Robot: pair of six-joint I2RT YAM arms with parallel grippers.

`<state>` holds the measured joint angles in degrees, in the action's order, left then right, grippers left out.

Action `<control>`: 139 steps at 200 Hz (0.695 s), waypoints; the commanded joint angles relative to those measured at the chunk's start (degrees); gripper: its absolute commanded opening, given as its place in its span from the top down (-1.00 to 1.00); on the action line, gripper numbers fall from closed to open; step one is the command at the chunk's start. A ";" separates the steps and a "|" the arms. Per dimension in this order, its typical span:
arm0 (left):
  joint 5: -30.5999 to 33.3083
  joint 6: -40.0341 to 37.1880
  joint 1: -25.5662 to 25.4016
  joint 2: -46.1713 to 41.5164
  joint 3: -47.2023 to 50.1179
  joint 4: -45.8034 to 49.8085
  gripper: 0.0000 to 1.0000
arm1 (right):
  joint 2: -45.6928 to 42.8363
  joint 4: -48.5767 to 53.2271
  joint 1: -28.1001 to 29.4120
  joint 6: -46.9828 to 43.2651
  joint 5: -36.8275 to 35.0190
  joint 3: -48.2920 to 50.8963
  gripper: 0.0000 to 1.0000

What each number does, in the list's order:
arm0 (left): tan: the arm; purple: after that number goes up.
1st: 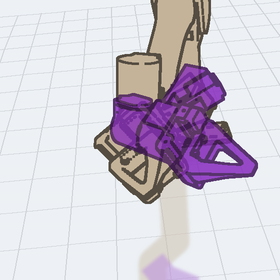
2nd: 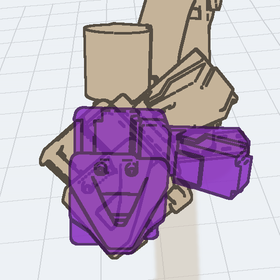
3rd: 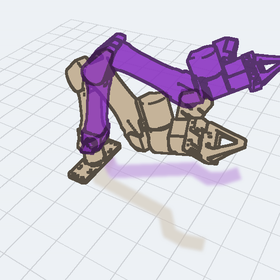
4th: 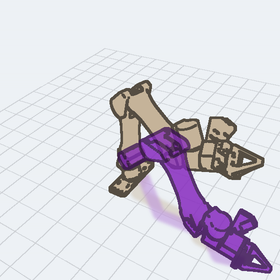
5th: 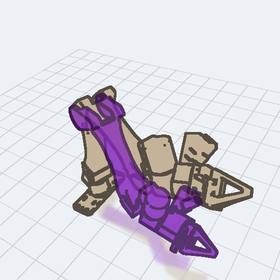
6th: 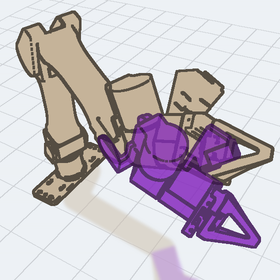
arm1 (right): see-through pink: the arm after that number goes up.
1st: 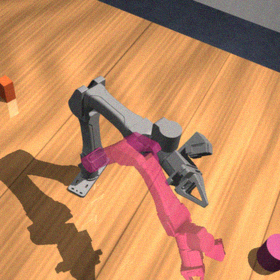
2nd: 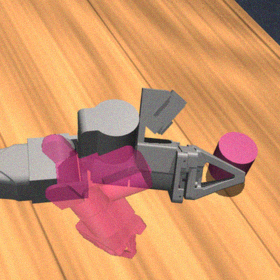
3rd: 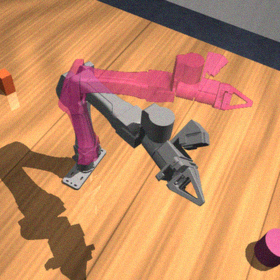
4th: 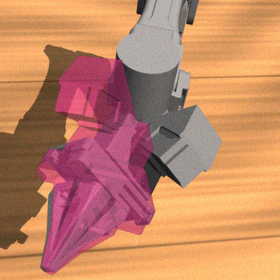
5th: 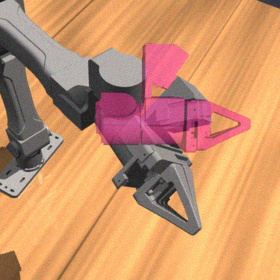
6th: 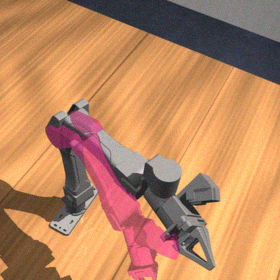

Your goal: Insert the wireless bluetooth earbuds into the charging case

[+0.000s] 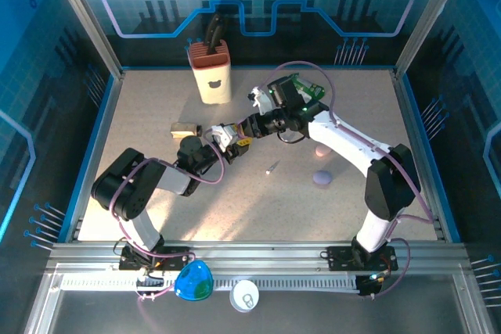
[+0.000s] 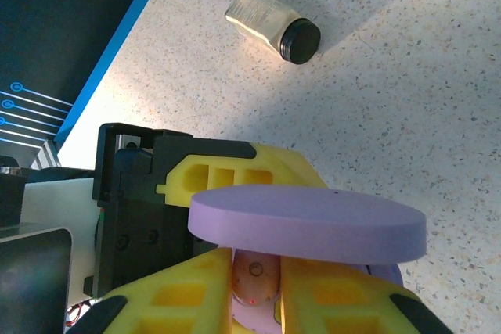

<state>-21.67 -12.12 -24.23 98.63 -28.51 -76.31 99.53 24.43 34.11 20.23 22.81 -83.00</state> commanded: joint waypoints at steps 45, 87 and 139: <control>1.19 0.10 -0.55 -0.17 -1.48 0.00 0.18 | -2.78 -1.30 0.57 -1.23 -0.11 0.65 0.24; 1.17 -0.73 -0.56 -0.52 -0.28 0.35 0.18 | -6.70 -2.44 -1.16 -1.99 0.59 1.45 -0.08; -0.38 -2.16 -0.55 -1.10 1.15 0.05 0.18 | -0.61 -2.18 -1.46 -1.95 1.97 -5.73 0.08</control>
<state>-21.23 -12.45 -24.29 98.63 -28.64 -75.26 95.09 22.50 32.93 18.96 23.16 -84.03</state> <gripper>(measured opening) 0.414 0.480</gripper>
